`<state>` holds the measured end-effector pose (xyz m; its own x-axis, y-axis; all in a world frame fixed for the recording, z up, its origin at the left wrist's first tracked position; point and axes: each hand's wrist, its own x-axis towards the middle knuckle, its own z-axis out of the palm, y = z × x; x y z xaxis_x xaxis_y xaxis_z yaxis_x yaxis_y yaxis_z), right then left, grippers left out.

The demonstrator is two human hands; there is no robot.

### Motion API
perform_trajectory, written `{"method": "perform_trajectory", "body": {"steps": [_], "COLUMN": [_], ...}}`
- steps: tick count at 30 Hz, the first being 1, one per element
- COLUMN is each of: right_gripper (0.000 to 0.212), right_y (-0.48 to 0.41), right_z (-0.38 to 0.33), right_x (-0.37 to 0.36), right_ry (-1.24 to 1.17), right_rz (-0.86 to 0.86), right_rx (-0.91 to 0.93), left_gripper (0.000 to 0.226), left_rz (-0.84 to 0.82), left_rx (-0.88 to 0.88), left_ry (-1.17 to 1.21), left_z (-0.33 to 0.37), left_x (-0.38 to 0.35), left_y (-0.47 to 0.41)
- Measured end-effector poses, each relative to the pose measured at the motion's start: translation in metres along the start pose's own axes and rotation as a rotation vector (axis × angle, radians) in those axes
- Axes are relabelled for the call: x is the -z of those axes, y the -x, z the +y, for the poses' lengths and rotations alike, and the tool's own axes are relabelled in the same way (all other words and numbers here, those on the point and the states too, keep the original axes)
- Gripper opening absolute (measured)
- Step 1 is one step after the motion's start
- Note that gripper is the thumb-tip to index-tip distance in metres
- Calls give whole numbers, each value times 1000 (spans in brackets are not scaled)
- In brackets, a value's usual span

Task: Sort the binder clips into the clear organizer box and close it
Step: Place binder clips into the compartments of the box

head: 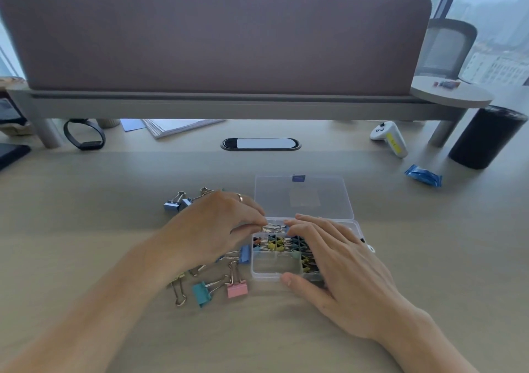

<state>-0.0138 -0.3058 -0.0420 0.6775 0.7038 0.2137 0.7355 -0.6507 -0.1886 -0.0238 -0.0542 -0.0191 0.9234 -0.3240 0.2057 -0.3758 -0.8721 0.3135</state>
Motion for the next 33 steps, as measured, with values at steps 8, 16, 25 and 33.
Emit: {"method": "perform_trajectory", "body": {"steps": [8, 16, 25, 33], "right_gripper": [64, 69, 58, 60], "right_y": [1, 0, 2, 1], "right_z": [-1, 1, -2, 0], "right_x": [0, -2, -1, -1], "right_ry": [8, 24, 66, 20], "right_rz": [6, 5, 33, 15], "right_rx": [-6, 5, 9, 26], "left_gripper": [25, 31, 37, 42], "left_rz": [5, -36, -12, 16], "left_rx": [-20, 29, 75, 327], "left_ry": [-36, -107, -74, -37], "left_z": [3, 2, 2, -32], "left_x": [-1, 0, 7, 30], "left_y": [1, 4, 3, 9]}}
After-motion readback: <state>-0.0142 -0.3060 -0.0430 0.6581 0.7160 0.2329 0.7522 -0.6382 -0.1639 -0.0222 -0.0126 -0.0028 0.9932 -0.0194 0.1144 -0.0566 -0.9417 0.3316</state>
